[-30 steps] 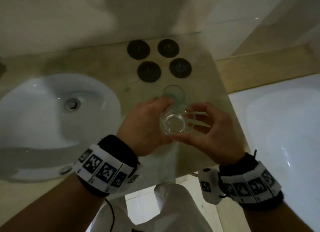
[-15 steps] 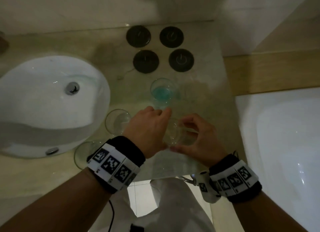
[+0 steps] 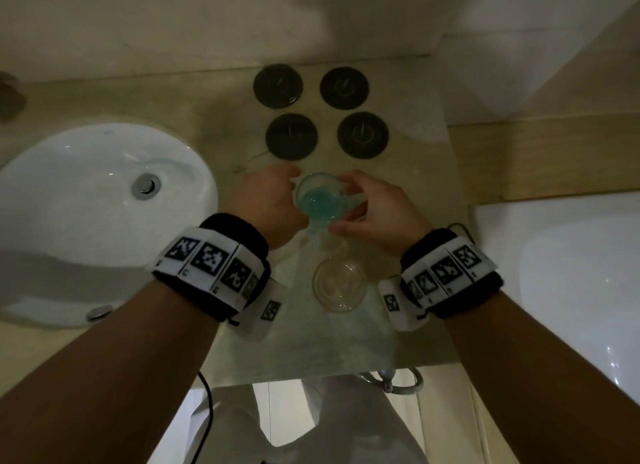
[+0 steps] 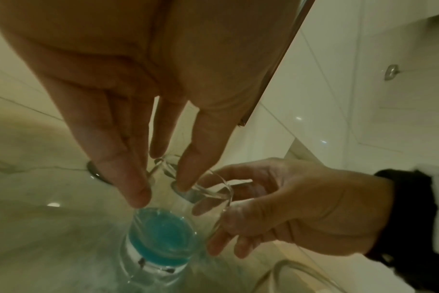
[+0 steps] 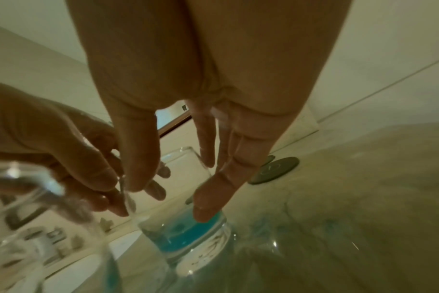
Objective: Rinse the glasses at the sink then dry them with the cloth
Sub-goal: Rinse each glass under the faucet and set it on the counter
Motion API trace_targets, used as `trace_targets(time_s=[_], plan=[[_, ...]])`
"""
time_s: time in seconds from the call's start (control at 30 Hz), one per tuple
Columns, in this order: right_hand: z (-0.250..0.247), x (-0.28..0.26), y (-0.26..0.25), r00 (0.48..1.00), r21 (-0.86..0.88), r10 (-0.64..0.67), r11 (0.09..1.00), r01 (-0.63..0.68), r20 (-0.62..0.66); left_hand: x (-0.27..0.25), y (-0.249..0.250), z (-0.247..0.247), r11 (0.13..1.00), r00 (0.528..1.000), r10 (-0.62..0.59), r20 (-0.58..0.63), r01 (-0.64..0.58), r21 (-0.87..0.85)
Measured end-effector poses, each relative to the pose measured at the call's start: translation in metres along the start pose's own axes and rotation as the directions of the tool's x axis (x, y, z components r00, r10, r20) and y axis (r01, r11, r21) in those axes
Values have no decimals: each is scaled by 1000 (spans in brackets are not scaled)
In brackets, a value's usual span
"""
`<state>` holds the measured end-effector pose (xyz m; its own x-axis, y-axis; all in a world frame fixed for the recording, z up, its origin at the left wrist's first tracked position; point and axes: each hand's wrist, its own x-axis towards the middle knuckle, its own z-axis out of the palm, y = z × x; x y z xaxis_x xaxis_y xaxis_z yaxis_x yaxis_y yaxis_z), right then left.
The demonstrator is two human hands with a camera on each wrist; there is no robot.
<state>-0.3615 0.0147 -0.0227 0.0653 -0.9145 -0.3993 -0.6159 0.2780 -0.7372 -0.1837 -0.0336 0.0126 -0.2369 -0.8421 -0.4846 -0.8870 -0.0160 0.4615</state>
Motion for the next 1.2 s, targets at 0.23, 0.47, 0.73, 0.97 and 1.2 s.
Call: trace_targets(time_s=[0.23,0.47,0.73,0.97,1.2], plan=[[-3,5,-8,998,-50,-55,997,54,-31,3,-2,1,998,998,55,-11,-55,-34],[-24,-10,-85,980,-38,-171,985,168,-99,-28,-19,-61,944,956,201,-214,-247,-218],[40,28,-220,954,1,-301,954,301,9,-58,-137,-154,855,899,189,-396,-349,-384],[155,97,-318,924,-58,-287,949,310,251,-58,-297,-179,783,926,-16,-378,-223,-580],[256,201,-389,954,60,-253,967,246,163,-28,-417,-160,736,936,-182,-302,-74,-673]])
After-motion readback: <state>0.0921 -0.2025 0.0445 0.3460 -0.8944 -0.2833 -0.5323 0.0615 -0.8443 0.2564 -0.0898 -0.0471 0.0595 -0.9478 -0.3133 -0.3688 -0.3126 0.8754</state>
